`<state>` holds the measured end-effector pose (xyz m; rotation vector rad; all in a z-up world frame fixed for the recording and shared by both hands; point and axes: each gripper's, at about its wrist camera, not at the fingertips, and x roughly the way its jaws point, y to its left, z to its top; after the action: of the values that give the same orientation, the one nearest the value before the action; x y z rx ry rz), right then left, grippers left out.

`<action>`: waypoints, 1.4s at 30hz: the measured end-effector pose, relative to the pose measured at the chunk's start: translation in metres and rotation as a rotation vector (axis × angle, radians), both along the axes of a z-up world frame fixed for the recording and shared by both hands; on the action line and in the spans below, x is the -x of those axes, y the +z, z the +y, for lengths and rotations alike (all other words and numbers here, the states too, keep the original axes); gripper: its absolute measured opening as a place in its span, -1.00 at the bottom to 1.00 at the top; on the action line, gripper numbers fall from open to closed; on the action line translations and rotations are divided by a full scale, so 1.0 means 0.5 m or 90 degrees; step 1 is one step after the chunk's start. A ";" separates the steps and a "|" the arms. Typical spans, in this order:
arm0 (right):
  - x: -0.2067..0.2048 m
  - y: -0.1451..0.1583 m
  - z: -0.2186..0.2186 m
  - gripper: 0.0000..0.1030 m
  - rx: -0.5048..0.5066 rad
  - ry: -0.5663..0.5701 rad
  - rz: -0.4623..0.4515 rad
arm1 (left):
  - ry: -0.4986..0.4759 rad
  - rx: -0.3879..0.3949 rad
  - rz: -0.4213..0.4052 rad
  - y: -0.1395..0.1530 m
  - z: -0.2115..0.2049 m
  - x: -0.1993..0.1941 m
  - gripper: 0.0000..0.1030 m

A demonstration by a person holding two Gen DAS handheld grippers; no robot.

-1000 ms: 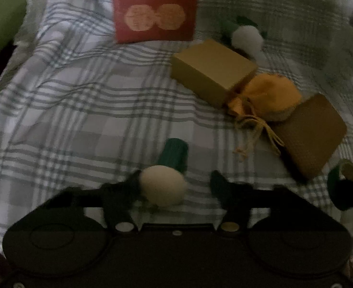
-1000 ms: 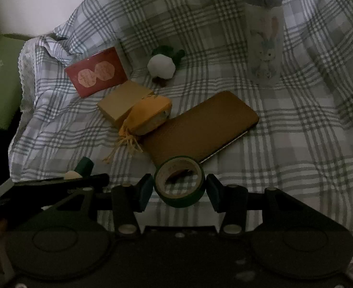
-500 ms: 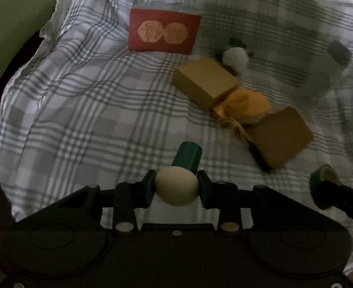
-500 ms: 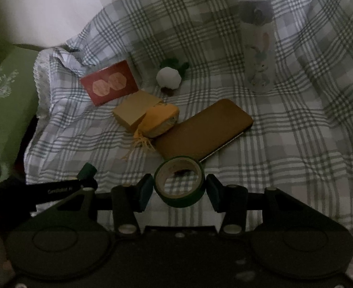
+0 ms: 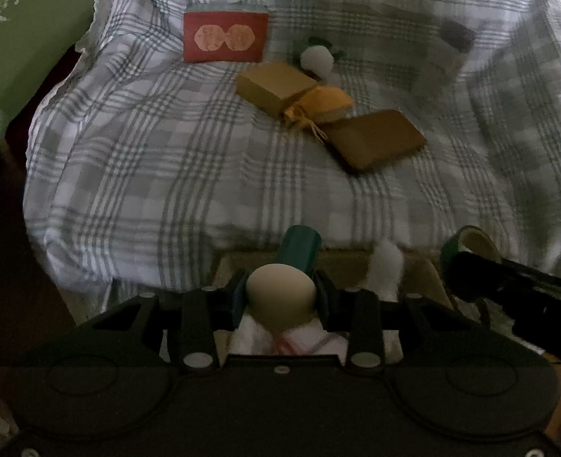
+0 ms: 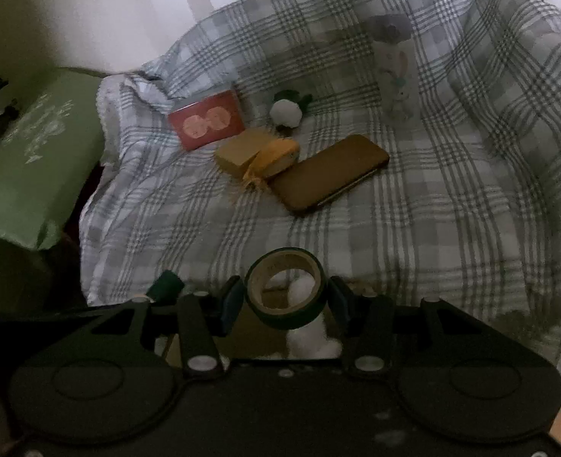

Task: Organize soft objects
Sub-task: 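Carry the jar with the right tool while the left tool carries the ball to the basket, then lower and release the jar with the right tool while the left tool releases the ball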

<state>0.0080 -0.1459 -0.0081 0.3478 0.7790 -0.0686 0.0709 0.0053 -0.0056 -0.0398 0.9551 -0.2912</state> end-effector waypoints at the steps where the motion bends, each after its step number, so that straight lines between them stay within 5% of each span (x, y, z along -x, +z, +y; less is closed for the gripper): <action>1: 0.014 0.001 0.004 -0.09 0.001 0.003 -0.002 | 0.001 0.003 0.000 0.001 0.000 0.011 -0.27; 13: 0.161 0.015 0.033 -0.09 -0.008 0.000 -0.017 | 0.016 -0.007 -0.014 0.005 -0.003 0.106 -0.27; 32: 0.163 -0.029 0.024 -0.09 -0.028 -0.052 0.072 | 0.014 -0.033 0.029 -0.054 -0.014 0.125 -0.25; 37: 0.161 -0.034 0.022 -0.09 -0.031 -0.056 0.080 | 0.033 -0.035 0.007 -0.050 -0.009 0.133 0.18; 42: 0.160 -0.034 0.025 -0.09 -0.030 -0.054 0.084 | 0.048 -0.041 0.000 -0.047 -0.005 0.132 0.18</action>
<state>-0.0720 -0.1333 -0.0253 0.4241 0.8981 -0.1545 0.0047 0.0030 -0.0291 -0.0170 0.9608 -0.1906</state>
